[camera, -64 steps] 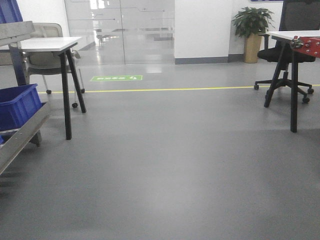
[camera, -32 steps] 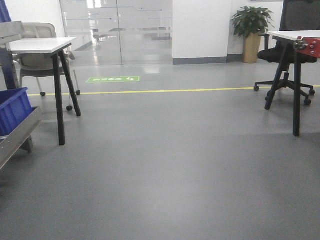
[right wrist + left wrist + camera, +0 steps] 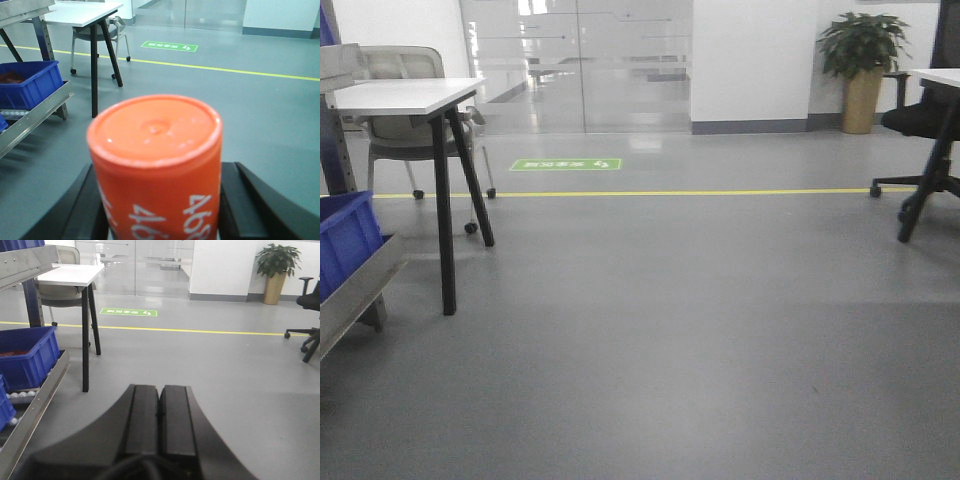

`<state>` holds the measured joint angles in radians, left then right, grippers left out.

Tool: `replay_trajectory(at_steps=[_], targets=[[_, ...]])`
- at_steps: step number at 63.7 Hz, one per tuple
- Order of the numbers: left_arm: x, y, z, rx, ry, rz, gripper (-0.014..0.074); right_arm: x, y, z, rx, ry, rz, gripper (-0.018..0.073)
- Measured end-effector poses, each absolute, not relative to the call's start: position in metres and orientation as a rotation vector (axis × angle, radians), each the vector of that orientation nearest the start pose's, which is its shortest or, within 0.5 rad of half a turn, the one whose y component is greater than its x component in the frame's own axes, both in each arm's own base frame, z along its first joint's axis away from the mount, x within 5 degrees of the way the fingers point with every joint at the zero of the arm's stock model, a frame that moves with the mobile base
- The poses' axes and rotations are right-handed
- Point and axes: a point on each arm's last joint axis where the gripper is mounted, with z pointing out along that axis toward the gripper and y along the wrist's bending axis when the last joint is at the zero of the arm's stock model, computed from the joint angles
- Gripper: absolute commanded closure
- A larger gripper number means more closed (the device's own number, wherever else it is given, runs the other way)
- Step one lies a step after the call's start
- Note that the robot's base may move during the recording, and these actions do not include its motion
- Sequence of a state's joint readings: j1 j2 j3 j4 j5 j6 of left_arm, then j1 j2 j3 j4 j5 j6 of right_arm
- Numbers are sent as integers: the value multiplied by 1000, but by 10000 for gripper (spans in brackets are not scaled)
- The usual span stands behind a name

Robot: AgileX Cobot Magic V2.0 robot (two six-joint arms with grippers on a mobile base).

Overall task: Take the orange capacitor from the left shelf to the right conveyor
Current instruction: 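Drive the base to the conveyor while holding the cylinder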

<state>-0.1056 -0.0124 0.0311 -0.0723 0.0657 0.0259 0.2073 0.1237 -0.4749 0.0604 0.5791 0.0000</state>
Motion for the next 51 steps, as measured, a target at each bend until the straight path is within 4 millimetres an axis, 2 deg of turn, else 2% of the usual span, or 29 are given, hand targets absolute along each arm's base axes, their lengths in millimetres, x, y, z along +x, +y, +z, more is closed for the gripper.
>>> replay_trajectory(at_steps=[51], targets=[[56,-7,197,52,1568,-125,723,31,10,310,-159,1710,220,387]])
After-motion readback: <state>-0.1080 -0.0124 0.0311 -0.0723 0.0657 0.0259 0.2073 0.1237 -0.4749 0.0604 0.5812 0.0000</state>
